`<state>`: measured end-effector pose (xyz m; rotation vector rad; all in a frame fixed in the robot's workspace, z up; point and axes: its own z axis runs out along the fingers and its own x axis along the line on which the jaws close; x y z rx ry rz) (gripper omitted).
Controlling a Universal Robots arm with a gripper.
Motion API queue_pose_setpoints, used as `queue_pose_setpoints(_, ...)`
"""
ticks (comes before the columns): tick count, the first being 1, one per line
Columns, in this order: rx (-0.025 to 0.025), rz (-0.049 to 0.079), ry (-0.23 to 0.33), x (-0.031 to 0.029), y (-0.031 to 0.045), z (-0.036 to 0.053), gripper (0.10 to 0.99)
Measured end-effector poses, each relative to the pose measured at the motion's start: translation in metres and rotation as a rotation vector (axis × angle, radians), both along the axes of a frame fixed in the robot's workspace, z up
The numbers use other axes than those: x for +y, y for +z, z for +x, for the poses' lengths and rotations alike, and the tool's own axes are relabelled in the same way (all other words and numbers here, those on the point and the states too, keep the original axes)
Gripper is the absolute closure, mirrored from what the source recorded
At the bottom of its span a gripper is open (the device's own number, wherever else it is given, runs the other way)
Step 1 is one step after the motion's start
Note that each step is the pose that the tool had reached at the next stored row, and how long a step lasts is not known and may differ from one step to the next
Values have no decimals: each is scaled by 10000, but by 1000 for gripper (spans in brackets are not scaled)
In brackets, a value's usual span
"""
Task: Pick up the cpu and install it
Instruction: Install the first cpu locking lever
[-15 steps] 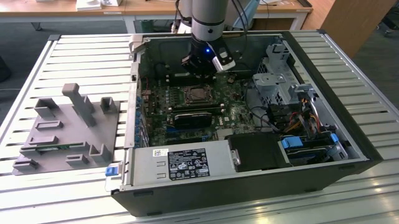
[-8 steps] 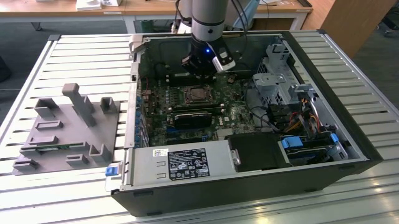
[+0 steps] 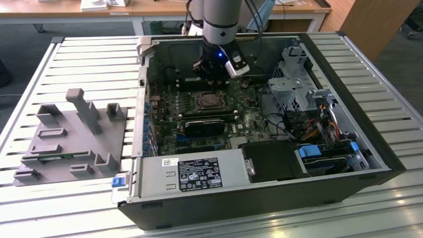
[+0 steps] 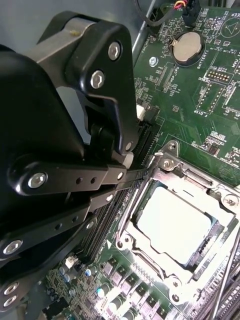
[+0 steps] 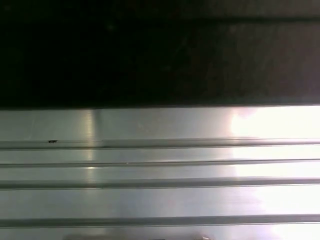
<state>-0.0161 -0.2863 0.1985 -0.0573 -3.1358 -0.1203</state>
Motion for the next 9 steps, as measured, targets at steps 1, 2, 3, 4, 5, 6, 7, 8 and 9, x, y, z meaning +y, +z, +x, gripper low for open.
queue_pose_setpoints(1, -1, -1, 0, 1, -4, 0, 980)
queue_pose_setpoints(2, 0, -4, 0, 1, -7, 0, 980)
queue_pose_setpoints(3, 1, -8, 0, 0, -10, 0, 980)
queue_pose_setpoints(4, 2, -8, 0, 0, -13, 0, 980)
queue_pose_setpoints(5, 2, -9, -1, 0, -17, 0, 980)
queue_pose_setpoints(6, 3, -12, -1, -1, -19, -1, 980)
queue_pose_setpoints(7, 4, -10, -1, -1, -22, -1, 980)
queue_pose_setpoints(8, 6, -3, -1, -2, -23, -2, 980)
queue_pose_setpoints(9, 6, 11, -1, -2, -23, -1, 980)
